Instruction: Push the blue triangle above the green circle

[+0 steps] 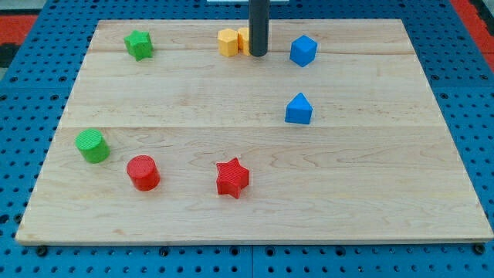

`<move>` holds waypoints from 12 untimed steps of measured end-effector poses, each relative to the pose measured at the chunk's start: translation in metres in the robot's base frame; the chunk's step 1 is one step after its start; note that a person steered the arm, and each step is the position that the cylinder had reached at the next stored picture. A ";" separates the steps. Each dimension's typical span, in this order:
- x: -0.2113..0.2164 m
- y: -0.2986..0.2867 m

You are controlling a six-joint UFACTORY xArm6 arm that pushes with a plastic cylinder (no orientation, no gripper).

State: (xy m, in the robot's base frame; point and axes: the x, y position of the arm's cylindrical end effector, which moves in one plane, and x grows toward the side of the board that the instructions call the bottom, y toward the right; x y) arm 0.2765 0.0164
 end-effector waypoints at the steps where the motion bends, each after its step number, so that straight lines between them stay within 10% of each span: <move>1: 0.000 0.005; 10: 0.001 0.106; 12: 0.091 0.092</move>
State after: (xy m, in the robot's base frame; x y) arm 0.3673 0.1085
